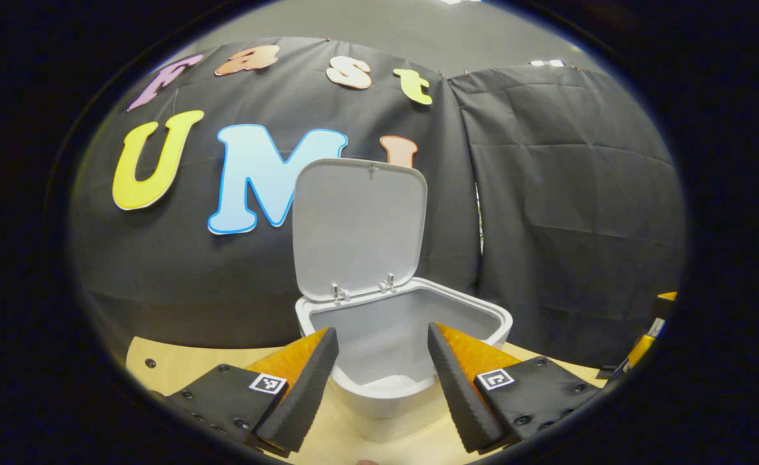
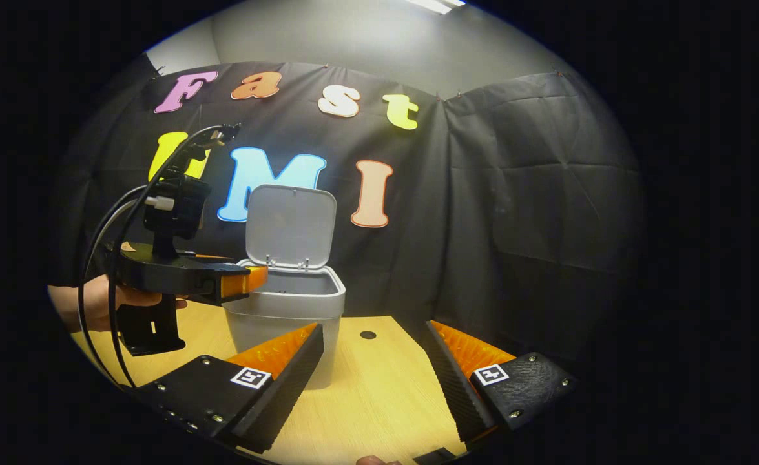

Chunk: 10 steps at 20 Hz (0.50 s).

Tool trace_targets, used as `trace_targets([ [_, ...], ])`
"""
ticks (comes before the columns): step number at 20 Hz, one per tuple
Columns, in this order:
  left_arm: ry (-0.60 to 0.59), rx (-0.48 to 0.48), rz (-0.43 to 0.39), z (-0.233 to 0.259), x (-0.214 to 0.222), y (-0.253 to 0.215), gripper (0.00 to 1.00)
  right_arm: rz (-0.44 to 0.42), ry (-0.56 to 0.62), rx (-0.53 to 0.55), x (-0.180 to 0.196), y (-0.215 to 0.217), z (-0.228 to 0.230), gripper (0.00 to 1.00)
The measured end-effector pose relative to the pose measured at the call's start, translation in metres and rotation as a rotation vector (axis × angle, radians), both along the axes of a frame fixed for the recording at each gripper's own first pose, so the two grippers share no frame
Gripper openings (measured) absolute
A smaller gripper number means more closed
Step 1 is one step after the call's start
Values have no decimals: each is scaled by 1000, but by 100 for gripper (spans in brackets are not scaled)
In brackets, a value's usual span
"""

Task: Press the lid of the desktop garbage bin to open it, pick up the crumpled paper on the desktop and throw it into the bin, then pick up the pop can on the desktop and drop it into the bin, and finally close the garbage bin lid.

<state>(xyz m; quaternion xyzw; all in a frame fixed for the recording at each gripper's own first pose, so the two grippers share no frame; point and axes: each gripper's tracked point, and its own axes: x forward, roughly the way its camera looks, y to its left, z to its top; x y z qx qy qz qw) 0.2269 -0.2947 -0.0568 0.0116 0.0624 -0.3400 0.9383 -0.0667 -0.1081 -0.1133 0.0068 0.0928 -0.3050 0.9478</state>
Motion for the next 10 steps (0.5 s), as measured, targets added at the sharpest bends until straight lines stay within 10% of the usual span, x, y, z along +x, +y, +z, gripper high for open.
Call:
trace_targets([
  [10,-48,-34,143,22,-27,88,94,230,-23,56,45,52,-10,98],
])
